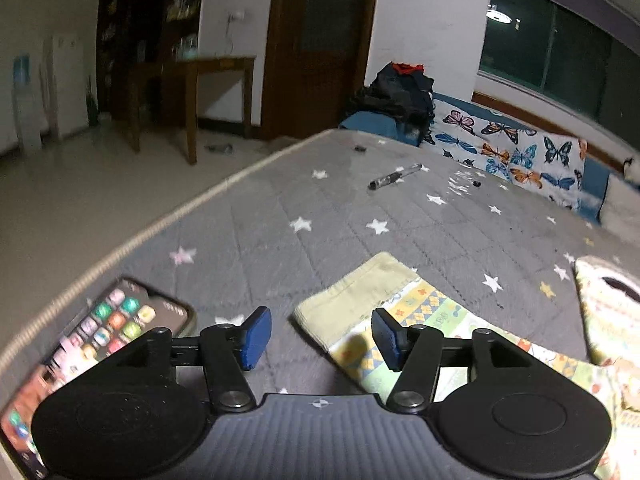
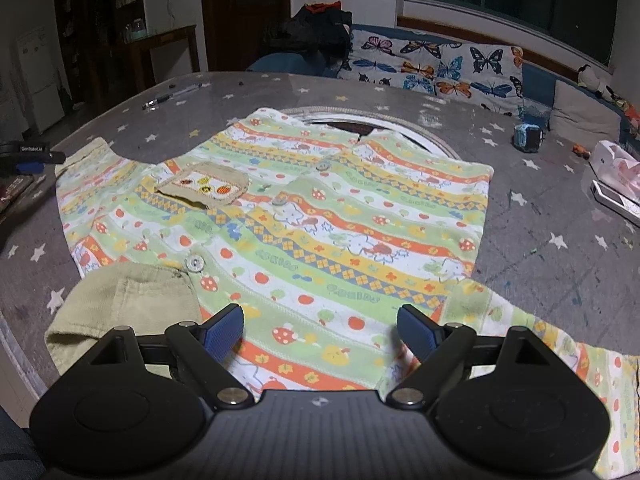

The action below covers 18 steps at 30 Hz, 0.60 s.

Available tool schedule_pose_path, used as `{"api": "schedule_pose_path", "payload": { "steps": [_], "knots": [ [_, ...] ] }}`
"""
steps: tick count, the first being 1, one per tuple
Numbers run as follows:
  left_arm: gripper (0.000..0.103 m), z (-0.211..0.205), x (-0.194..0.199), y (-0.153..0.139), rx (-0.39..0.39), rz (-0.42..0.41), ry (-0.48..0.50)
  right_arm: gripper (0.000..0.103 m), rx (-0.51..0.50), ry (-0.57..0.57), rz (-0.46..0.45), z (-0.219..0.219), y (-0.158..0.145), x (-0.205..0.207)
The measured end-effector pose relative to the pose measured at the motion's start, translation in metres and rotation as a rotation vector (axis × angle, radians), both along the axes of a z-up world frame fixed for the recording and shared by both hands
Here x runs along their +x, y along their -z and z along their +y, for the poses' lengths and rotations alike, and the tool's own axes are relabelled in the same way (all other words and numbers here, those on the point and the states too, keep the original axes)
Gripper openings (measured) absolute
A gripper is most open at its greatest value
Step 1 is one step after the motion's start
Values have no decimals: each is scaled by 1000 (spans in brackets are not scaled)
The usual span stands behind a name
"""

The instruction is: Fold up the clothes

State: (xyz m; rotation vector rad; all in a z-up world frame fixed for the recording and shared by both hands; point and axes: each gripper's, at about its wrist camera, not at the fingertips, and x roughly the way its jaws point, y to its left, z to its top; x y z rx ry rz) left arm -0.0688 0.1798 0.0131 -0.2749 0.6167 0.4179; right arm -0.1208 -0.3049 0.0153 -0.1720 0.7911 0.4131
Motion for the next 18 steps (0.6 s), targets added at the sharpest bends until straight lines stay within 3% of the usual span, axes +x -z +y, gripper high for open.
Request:
{"api": "schedule_pose_path", "payload": {
  "steps": [7,10,15,18],
  "knots": [
    [54,-2,6,5,-3,25,13,86,10,-15,-18,7,-4,-2],
    [42,-1,5,5,6,21,-8,85,16,-15,-26,8,-6,-3],
    [10,5,6,3,-32,4,-10,84,40,-8,-35,7,-11,-3],
    [8,-2,5,-3,-52,-17,13,79,54,-7,-33,7,-12,-3]
  ]
}}
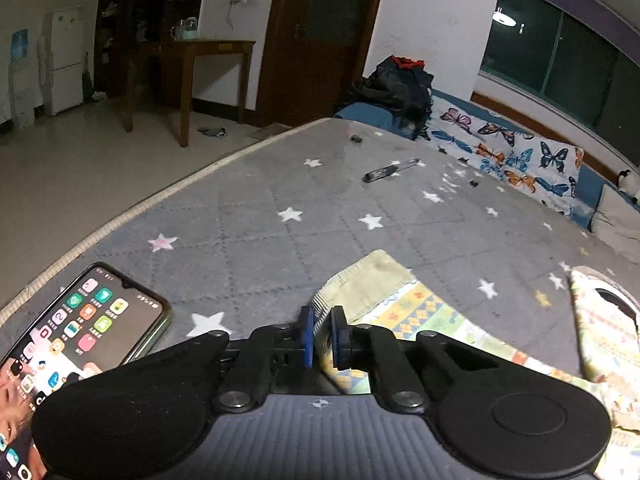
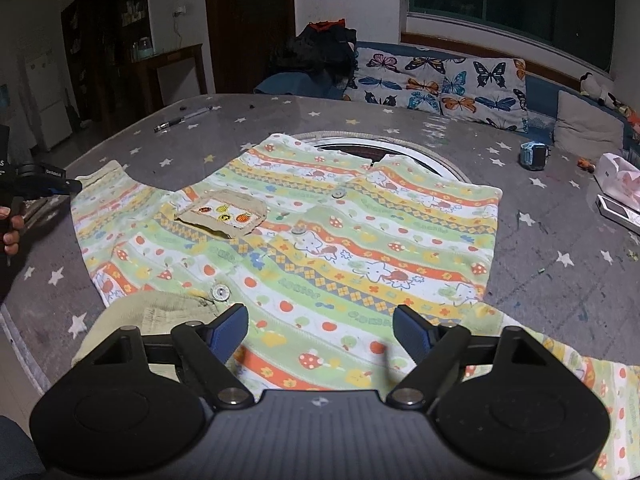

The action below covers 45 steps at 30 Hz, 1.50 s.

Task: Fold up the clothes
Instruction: 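Fold the sleeve with the left gripper across the shirt front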

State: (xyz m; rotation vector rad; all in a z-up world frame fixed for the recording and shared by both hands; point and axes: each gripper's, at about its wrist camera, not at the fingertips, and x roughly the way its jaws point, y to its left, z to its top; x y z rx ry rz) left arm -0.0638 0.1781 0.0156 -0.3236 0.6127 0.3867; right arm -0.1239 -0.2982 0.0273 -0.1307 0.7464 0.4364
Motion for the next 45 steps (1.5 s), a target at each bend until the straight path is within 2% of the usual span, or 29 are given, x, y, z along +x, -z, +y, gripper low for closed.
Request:
{"api": "schedule_pose_path", "payload": {
  "steps": [3,6,13,18,24,26,28,29,32,33,39,45],
  "knots": [
    [8,-13,-2,-14,-40,-50,60,76,17,4,0,-1,-2,-1],
    [8,-36,-6,-34,-86,-101,161,72,44,11,1,-5,-5,-2],
    [8,-122,-12,-71,-160,-186,501,68,97,43,-2,-15,-9,-2],
    [8,-186,-13,-70,-176,-170,713,64,145,86,1,-30,-10,-4],
    [12,-238,-19,-42,-145,-76,885,56,207,132,24,-46,-10,-6],
    [17,-245,-24,-35,-105,-48,904,52,218,134,40,-45,-8,-6],
    [34,-245,-30,-29,-59,-30,911,51,228,127,55,-43,-6,-4],
    [53,-244,-33,-28,-28,-32,900,50,230,121,60,-40,-5,-3],
    [64,-237,-44,-30,56,-46,870,50,232,94,73,-29,-3,0],
    [75,-232,-45,-30,66,-50,851,50,231,83,77,-24,-2,2],
    [91,-193,-54,-31,115,-82,726,43,212,19,107,10,9,20],
    [95,-164,-62,-27,164,-81,635,35,204,42,128,28,21,39]
  ]
}}
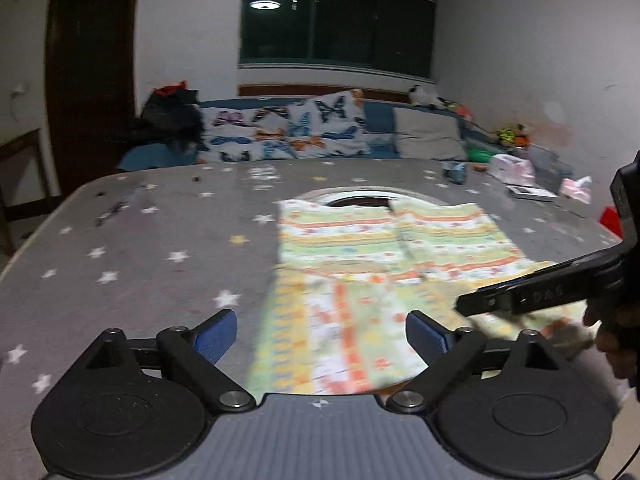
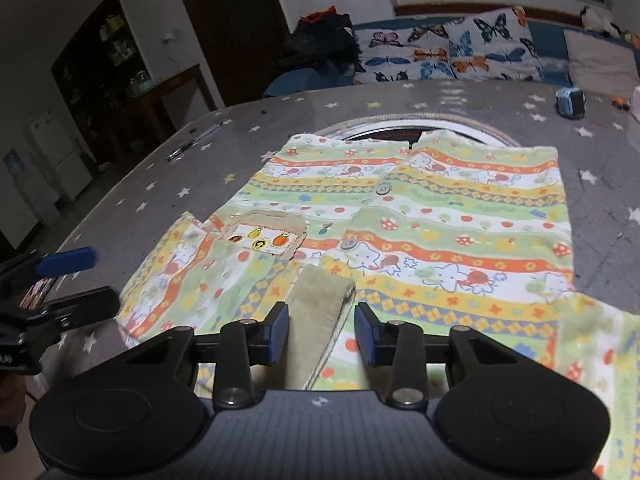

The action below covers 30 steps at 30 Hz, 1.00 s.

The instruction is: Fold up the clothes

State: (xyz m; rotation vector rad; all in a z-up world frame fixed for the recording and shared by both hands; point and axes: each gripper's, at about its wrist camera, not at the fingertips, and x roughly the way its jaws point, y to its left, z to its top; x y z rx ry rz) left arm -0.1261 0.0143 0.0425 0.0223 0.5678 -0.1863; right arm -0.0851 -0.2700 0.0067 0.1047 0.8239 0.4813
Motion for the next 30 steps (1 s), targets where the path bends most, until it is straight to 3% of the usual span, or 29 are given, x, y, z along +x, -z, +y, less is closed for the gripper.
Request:
{"api": "schedule_pose_path", "payload": {
  "steps": [4,8,10,24,30],
  "knots": [
    [96,13,-3,7,20,18,-23,29,-15,12,-10,6,3,3],
    [97,15,-4,16,43,42,-14,8,-23,31,-19,7,3,3],
    [97,13,-3,19,60,49,-10,3,-20,43,-31,5,-1,1],
    [97,-7,6,32,180,52,39,2,-106,79,-259,-14,-77,-24],
    [97,-9,6,33,198,61,55,2,-150,147,-260,-31,-76,-31]
  ]
}}
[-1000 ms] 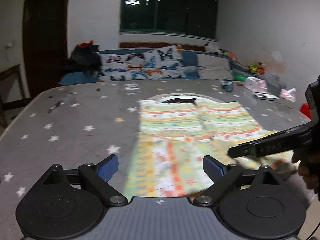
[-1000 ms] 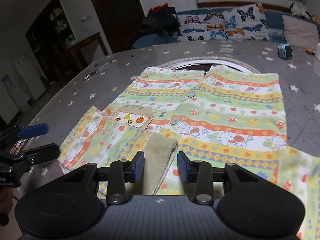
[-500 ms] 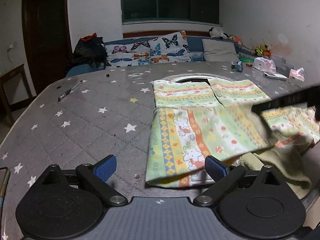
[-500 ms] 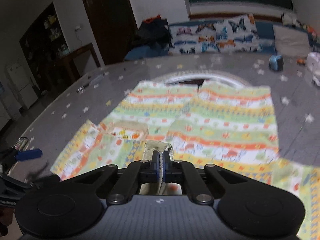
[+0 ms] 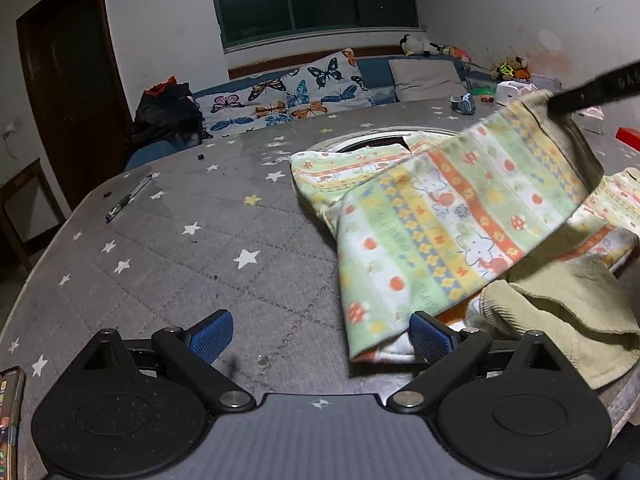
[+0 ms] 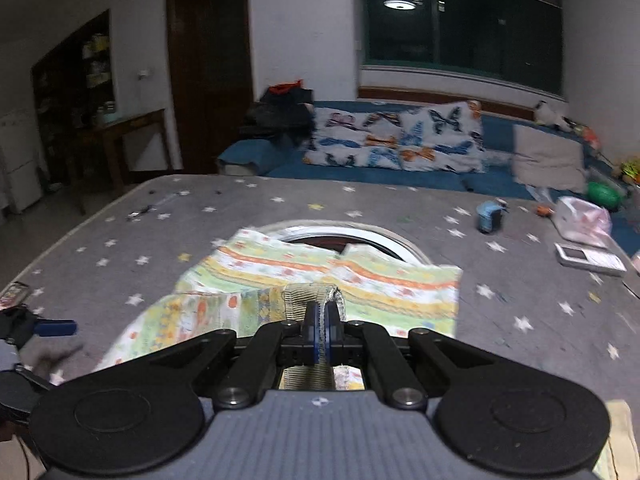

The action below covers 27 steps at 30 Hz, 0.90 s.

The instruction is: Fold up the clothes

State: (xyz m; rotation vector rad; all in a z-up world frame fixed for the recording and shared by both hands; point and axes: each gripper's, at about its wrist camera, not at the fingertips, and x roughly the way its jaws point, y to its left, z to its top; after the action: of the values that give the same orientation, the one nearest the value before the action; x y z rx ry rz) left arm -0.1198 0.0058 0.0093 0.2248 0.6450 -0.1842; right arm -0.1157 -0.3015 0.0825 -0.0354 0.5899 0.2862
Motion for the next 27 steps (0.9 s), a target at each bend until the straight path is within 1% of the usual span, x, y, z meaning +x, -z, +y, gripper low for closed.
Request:
{"api": "schedule_pose_path", "payload": {
  "steps": [5,9,10,12,13,14,15,16,17,18,20,22,23,24,25,26,27],
  "knots": [
    [97,2,0,-4,-6,8,14,3,-11,56,79,-10,27,7],
    [95,12,0,-16,-38,12,9,7,13,50,100,-13,38,6],
    [94,15,0,-20,-50,9,5,7,10,42,102,-13,39,4],
    [87,17,3,-28,-83,6,10,8,-2,22,111,-11,43,1],
    [86,17,5,-31,-103,7,15,11,-5,15,118,-10,46,0],
    [82,17,7,-35,-123,8,21,16,-8,9,126,-9,48,-1],
    [77,17,10,-39,-143,8,26,18,-10,5,138,-8,52,-1],
    [74,14,14,-41,-163,17,34,20,-8,1,148,-7,56,-1],
    [67,11,19,-42,-186,29,45,20,-5,-1,157,-6,59,-1],
    [58,6,26,-42,-208,40,63,20,-1,-4,166,-5,63,-1],
    [51,-4,38,-41,-245,55,90,21,4,-11,179,-2,68,-2],
    [43,-14,53,-37,-262,73,93,25,2,-20,178,0,69,-2],
    [38,-19,58,-35,-272,79,102,26,1,-25,176,1,69,-3],
    [35,-23,64,-34,-282,84,112,26,0,-30,175,1,68,-3],
    [34,-27,67,-32,-285,87,124,26,0,-35,174,1,68,-3],
    [29,-31,72,-28,-272,88,127,27,2,-39,174,1,68,-3],
    [22,-36,76,-24,-229,82,118,27,3,-42,175,1,68,-3]
  ]
}}
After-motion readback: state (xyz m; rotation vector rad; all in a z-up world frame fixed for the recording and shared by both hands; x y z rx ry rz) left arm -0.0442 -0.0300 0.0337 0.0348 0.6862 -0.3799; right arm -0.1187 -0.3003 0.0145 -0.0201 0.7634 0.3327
